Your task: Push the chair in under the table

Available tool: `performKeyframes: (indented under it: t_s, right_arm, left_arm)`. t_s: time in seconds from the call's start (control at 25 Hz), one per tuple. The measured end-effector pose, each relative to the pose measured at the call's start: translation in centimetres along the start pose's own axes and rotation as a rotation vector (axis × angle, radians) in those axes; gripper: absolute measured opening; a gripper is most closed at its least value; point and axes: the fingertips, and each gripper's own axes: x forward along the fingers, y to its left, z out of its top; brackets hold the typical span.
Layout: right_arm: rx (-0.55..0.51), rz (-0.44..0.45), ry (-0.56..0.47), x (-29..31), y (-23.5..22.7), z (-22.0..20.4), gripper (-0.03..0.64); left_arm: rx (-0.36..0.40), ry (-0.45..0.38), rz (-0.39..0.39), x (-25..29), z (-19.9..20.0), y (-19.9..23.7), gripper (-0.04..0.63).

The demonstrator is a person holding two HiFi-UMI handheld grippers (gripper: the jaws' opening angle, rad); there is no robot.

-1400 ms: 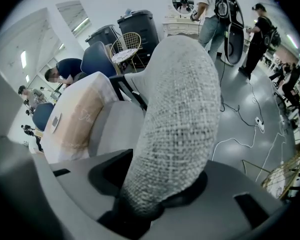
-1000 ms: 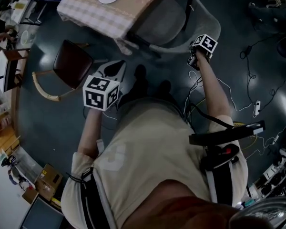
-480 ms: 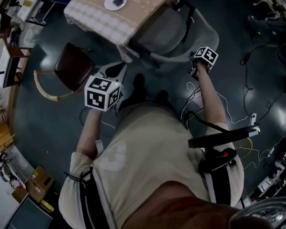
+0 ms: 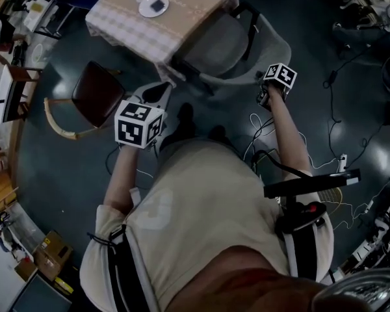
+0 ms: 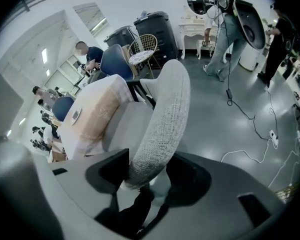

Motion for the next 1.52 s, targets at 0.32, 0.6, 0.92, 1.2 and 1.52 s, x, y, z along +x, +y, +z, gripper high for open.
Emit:
performKeyframes:
  t_s: [0.32,0.6,0.92,1.2,1.52]
  right_arm:
    - [-0.067,0.044,-0.071,-3.4,0.2,1.9,0.189]
    - [-0.219,0.185,-0.206,-8.9,1.2,1.7,0.028]
    - [-0.302,0.923,-0.382,-20.8,11.8,-1.1,0.011]
    - [-0.495,1.152,-0.406,-26.9,16.3,-3.9,0.011]
    - [-0.576,1.314,-0.451,-31.9,20.1,-5.9,0.012]
  left_arm:
    - [0.061,-0.018,-0.016,1.1,1.7,-1.8,0.006]
    - [0.089,-0.011,-0.042,2.0,1.9,-4.3,0.006]
    - [0.099,-0.027,-0.056,3.1,2.8,-6.4,0.006]
    - [0.105,-0.052,-0.065,4.1,3.6,-7.4,0.006]
    - [0.105,-0.049,-0.022,2.9,2.9,-7.1,0.006]
